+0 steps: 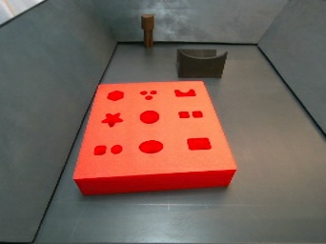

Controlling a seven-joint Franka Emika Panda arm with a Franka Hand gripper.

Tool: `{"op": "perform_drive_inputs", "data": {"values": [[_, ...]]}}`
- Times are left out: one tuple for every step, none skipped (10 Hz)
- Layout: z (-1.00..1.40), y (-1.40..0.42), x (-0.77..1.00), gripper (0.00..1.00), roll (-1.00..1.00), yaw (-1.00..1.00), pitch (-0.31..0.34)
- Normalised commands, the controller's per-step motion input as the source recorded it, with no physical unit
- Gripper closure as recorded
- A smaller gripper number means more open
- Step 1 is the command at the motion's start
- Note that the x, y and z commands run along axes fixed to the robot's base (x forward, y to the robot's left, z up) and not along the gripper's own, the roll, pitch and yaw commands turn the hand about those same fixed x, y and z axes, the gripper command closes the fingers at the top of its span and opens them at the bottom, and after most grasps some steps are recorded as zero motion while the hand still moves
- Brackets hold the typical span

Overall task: Pick up the 3 prong object. Move up. Move to above the board. Insert the 3 prong object.
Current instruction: Pick up the 3 prong object.

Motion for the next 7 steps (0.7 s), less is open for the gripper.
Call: {"op": "perform_drive_inputs", "data": {"values": [[-0.03, 0.77, -0.14, 0.00, -0.10, 0.21, -0.003], [-0.02, 0.77, 0.00, 0.00, -0.11, 0.28, 0.000], [-0.03, 0.74, -0.08, 0.00, -0.12, 0.26, -0.019], [-0.09, 0.67, -0.01, 0.00, -0.22, 0.18, -0.090], [-0.19, 0.66, 0.05, 0.00, -0.34, 0.16, -0.154], [-0.39, 0.50, 0.28, 0.00, -0.26, 0.05, -0.107], [-0.42, 0.42, 0.32, 0.00, -0.23, 0.00, -0.117]]}}
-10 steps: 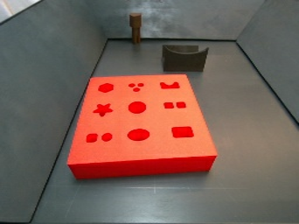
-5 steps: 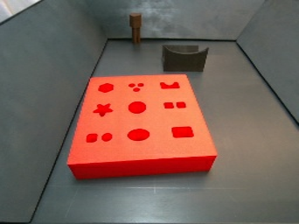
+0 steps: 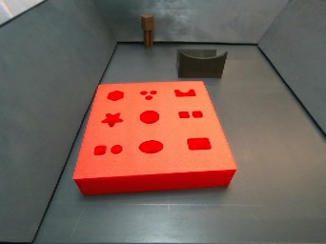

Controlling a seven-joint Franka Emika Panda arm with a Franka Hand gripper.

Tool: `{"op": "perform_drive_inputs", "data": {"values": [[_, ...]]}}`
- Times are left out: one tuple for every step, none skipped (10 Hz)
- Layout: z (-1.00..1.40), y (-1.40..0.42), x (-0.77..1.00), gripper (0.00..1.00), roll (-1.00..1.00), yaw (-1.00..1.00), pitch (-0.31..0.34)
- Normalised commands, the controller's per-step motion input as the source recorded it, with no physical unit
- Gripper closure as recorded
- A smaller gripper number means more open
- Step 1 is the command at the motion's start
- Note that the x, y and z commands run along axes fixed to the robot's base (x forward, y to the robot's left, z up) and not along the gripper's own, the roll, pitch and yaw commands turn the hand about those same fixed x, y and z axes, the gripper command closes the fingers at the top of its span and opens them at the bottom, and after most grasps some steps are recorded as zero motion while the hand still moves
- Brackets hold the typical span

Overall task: Pick up the 3 prong object. Move up. Move to above the board. Insert the 3 prong object.
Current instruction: Pick up the 3 prong object.

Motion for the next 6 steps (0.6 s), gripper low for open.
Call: {"op": "perform_drive_inputs", "data": {"values": [[-0.30, 0.41, 0.07, 0.00, -0.23, -0.30, -0.179], [-0.30, 0.29, 0.00, 0.00, -0.19, -0.47, -0.203], [-0.39, 0.28, 0.00, 0.00, -0.15, -0.48, -0.179], [-0.56, 0.21, 0.00, 0.00, -0.08, -0.48, -0.180], [-0.75, 0.12, -0.11, 0.00, 0.00, -0.55, -0.176], [-0.80, 0.07, -0.05, 0.00, 0.00, -0.49, -0.160]]}}
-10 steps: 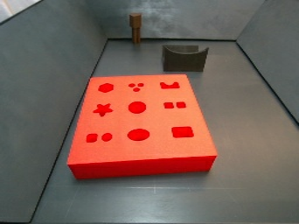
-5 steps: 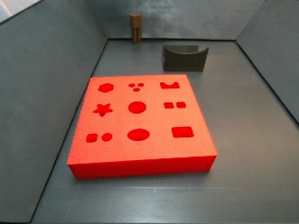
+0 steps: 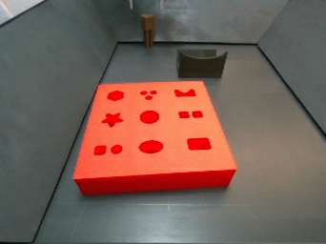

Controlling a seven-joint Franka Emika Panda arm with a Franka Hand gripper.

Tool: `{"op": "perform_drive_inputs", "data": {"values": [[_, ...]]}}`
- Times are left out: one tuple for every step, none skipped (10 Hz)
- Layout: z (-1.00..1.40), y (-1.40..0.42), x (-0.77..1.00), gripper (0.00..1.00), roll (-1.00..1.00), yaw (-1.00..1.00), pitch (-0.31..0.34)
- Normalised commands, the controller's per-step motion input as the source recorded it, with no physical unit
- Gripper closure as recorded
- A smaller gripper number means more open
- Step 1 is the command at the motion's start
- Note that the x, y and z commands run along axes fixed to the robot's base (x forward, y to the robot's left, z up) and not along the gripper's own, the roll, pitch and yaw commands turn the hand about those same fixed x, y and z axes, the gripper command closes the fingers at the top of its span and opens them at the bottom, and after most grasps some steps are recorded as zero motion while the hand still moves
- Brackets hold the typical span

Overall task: Pick up the 3 prong object. Move up. Move to above the board. Insert the 3 prong object.
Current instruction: Pick up the 3 prong object.

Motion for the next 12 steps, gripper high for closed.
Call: {"op": "perform_drive_inputs", "data": {"values": [[-0.83, 0.05, 0.00, 0.00, 0.00, -0.38, -0.126], [-0.82, 0.04, 0.07, 0.00, 0.00, -0.32, -0.107], [-0.82, 0.03, 0.07, 0.00, 0.00, -0.31, -0.110], [-0.84, 0.03, 0.05, 0.00, 0.00, -0.28, -0.099], [-0.81, 0.05, 0.09, 0.00, 0.00, -0.15, -0.024], [-0.33, 0.11, 0.00, 0.00, -0.02, -0.06, -0.039], [0.00, 0.00, 0.00, 0.00, 0.00, 0.00, 0.000], [0.00, 0.00, 0.00, 0.00, 0.00, 0.00, 0.000], [0.00, 0.00, 0.00, 1.00, 0.00, 0.00, 0.000], [0.00, 0.00, 0.00, 1.00, 0.00, 0.00, 0.000], [0.00, 0.00, 0.00, 1.00, 0.00, 0.00, 0.000], [0.00, 0.00, 0.00, 1.00, 0.00, 0.00, 0.000]]}}
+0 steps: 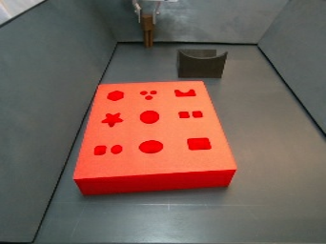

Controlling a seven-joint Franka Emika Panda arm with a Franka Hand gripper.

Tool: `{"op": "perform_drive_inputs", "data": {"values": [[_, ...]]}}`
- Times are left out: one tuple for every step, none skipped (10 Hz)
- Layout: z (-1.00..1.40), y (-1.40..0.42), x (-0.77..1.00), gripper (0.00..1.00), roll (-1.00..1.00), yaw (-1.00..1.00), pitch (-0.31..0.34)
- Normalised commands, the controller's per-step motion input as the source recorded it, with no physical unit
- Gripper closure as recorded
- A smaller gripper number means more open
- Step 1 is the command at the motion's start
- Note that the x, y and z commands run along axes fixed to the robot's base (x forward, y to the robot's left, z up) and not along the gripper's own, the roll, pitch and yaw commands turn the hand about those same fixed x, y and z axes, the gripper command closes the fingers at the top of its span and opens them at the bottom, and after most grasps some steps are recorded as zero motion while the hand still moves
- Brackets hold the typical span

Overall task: Pick up the 3 prong object. Move up. Move to above the board. Insert the 3 prong object.
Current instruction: Pick up the 3 prong object, then move up.

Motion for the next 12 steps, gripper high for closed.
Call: {"op": "perform_drive_inputs", "data": {"values": [[0.00, 0.00, 0.00, 1.00, 0.00, 0.00, 0.000], [0.00, 0.00, 0.00, 1.00, 0.00, 0.00, 0.000], [0.00, 0.00, 0.00, 1.00, 0.00, 0.00, 0.000], [0.00, 0.00, 0.00, 1.00, 0.00, 0.00, 0.000], [0.00, 0.00, 0.00, 1.00, 0.00, 0.00, 0.000], [0.00, 0.00, 0.00, 1.00, 0.00, 0.00, 0.000], [0.00, 0.00, 0.00, 1.00, 0.00, 0.00, 0.000], [0.83, 0.00, 0.00, 1.00, 0.00, 0.00, 0.000], [0.82, 0.03, 0.02, 1.00, 0.01, 0.03, 0.000], [0.71, 0.02, 0.00, 1.00, 0.01, 0.03, 0.038], [0.59, 0.01, -0.01, 1.00, 0.03, 0.02, 0.058], [0.45, 0.01, -0.01, 1.00, 0.05, 0.01, 0.075]]}}
